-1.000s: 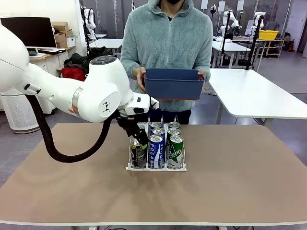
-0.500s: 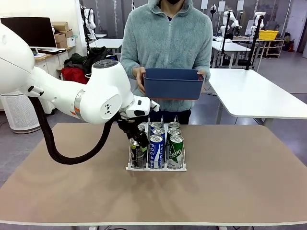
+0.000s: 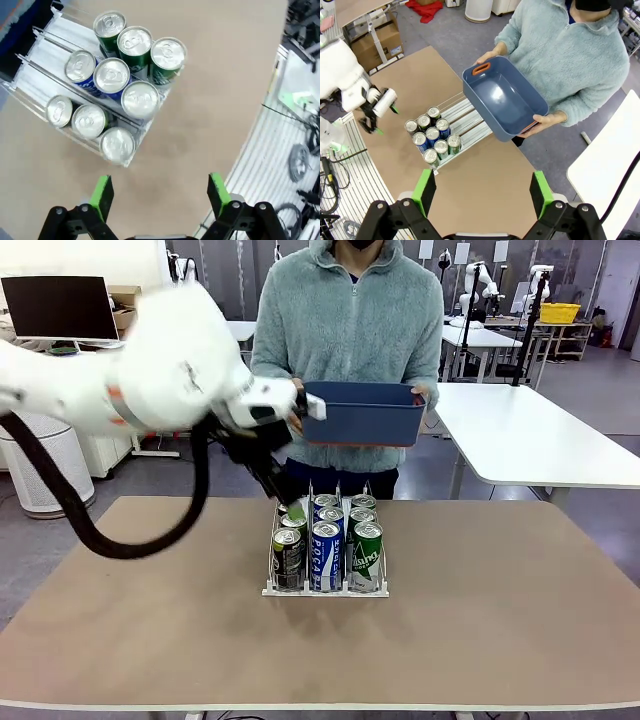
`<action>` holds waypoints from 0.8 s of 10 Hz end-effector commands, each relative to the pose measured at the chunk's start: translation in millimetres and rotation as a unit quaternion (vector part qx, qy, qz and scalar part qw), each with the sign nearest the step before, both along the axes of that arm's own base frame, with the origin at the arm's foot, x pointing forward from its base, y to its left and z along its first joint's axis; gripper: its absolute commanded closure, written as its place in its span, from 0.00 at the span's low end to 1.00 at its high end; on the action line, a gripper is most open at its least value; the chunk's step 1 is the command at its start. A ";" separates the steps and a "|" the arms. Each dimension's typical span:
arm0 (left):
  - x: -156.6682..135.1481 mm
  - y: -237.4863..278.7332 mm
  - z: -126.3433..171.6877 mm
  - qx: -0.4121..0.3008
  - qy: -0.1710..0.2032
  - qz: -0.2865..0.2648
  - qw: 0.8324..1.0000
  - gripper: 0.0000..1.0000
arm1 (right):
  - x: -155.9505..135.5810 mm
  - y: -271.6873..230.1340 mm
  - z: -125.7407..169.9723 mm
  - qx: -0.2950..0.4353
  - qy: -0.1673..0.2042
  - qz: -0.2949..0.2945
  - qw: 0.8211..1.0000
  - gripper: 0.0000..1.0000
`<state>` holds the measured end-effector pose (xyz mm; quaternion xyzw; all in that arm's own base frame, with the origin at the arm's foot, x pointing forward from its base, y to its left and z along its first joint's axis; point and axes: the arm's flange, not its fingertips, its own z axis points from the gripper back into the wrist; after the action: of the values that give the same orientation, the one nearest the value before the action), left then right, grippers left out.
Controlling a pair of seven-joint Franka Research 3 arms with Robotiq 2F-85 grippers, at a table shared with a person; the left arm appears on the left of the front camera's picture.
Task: Fill the beverage cans into the dispenser.
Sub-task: Place the picked Pepsi coke in the line of the Automatic Can Dispenser with the same cans.
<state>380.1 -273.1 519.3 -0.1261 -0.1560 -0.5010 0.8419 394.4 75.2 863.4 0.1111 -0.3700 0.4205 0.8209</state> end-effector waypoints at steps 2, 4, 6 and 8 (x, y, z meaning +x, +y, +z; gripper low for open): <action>-9.6 46.9 72.6 -0.006 -0.006 -0.038 0.999 0.00 | -0.8 0.5 0.1 0.003 0.003 -0.005 1.000 0.00; -18.0 75.1 126.6 -0.014 -0.014 -0.072 0.997 0.00 | -0.8 0.5 0.1 0.003 0.003 -0.005 1.000 0.00; -24.4 89.5 172.3 -0.015 -0.040 -0.086 0.995 0.00 | -0.8 0.5 0.1 0.003 0.003 -0.005 1.000 0.00; -32.5 95.6 218.1 0.005 -0.071 -0.075 0.995 0.00 | -0.8 0.5 0.1 0.003 0.003 -0.005 1.000 0.00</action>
<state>343.2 -179.7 727.7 -0.1221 -0.2040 -0.5679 0.7880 394.4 75.1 863.5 0.1111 -0.3700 0.4204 0.8210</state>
